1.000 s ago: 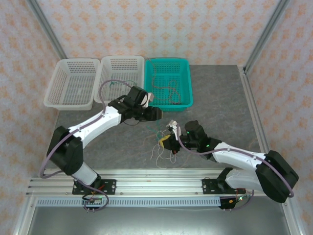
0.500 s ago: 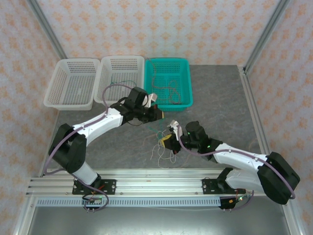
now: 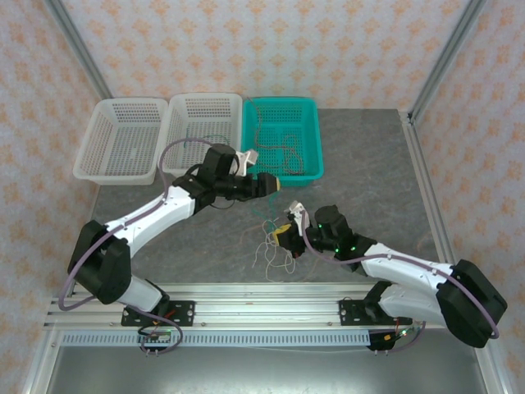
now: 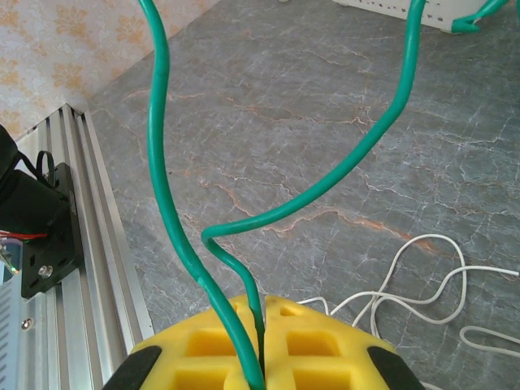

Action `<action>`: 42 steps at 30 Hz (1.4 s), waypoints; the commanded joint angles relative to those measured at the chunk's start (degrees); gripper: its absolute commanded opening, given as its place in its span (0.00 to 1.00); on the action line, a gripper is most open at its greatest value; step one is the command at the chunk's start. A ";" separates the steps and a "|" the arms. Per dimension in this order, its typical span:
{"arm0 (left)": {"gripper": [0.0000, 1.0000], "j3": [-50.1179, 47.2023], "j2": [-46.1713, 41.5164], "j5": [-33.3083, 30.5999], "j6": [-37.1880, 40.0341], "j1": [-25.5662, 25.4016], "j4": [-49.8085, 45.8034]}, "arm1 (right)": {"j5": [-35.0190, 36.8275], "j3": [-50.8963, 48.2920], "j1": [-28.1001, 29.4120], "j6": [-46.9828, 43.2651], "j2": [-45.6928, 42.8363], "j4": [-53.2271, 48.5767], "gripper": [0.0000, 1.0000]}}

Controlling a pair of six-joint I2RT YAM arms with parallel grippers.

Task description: Untangle the cables

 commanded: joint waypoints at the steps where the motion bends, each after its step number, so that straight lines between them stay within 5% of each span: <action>1: 0.77 3.15 1.69 -0.86 3.77 -2.09 -3.57 | 0.49 0.77 0.02 -0.12 0.19 2.14 0.00; 4: 0.75 4.31 3.82 -1.44 4.23 -2.64 -5.62 | 0.67 0.99 0.02 -0.16 0.06 2.16 0.00; 7: 0.55 4.03 5.17 0.18 2.90 -3.18 -3.77 | 1.57 0.99 0.02 -0.25 -0.04 2.21 0.00; 8: 0.38 3.94 5.52 0.38 2.63 -3.27 -3.62 | 2.09 0.84 0.04 -0.23 -0.24 2.21 0.00; 9: 0.10 4.05 5.73 0.52 2.49 -3.31 -3.86 | 2.81 0.65 0.02 -0.12 -0.50 2.53 0.00; 10: 0.00 4.13 5.71 0.17 2.65 -3.25 -4.37 | 3.58 0.28 0.02 0.02 -0.79 2.85 0.00; 14: 0.00 0.71 1.92 -6.09 -0.98 -0.17 -2.77 | 11.62 -3.45 0.02 3.65 -3.90 8.64 0.00; 18: 0.00 -8.50 -6.02 -12.02 -8.29 6.98 2.46 | 29.32 -10.44 -0.11 12.66 -13.17 17.64 0.00; 21: 0.00 -11.51 -11.04 -17.26 -8.18 7.68 -0.23 | 39.60 -13.42 -1.70 24.18 -21.47 18.51 0.00; 28: 0.00 -19.74 -18.57 -24.14 -11.21 7.64 0.68 | 48.51 -17.58 -3.56 42.29 -29.13 21.55 0.04; 32: 0.00 -19.29 -18.23 -19.86 -8.67 5.80 2.81 | 45.57 -17.64 -4.80 45.77 -28.92 21.44 0.00; 36: 0.00 -15.22 -17.54 -24.74 -3.59 1.27 -2.37 | 48.03 -17.23 -4.90 50.34 -28.24 20.82 0.04; 38: 0.00 -15.80 -17.94 -26.76 -4.07 1.34 -2.58 | 53.37 -17.71 -5.69 57.67 -29.04 17.63 0.11; 42: 0.00 -18.61 -20.43 -29.83 -6.28 2.81 -3.19 | 59.55 -18.52 -8.00 73.44 -32.49 6.65 0.05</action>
